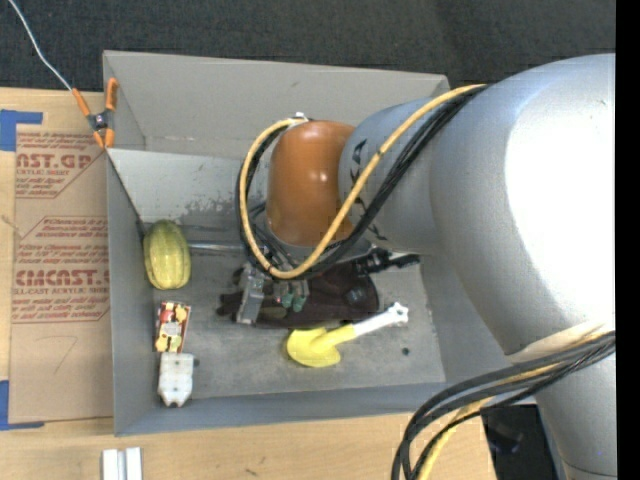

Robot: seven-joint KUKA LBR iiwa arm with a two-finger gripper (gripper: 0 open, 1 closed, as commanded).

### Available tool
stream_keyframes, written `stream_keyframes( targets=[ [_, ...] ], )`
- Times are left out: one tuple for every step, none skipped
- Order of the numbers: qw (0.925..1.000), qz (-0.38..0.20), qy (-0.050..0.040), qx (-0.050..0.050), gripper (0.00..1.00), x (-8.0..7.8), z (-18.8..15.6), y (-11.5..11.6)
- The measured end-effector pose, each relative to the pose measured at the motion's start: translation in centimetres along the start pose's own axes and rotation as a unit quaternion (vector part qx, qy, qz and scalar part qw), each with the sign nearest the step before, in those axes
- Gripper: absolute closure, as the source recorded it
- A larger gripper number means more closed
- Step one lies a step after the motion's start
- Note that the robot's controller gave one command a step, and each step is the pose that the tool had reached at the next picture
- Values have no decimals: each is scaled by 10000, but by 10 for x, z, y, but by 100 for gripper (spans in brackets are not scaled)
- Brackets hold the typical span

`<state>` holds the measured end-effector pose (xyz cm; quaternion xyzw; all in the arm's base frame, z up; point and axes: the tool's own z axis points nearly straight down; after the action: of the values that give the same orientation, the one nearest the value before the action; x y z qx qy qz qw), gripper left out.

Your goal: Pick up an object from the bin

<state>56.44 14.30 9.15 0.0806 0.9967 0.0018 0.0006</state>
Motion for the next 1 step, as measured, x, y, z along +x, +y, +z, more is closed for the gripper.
stream_keyframes(
  targets=[
    [10000,2,0,-1,100,0,0,0]
  ],
)
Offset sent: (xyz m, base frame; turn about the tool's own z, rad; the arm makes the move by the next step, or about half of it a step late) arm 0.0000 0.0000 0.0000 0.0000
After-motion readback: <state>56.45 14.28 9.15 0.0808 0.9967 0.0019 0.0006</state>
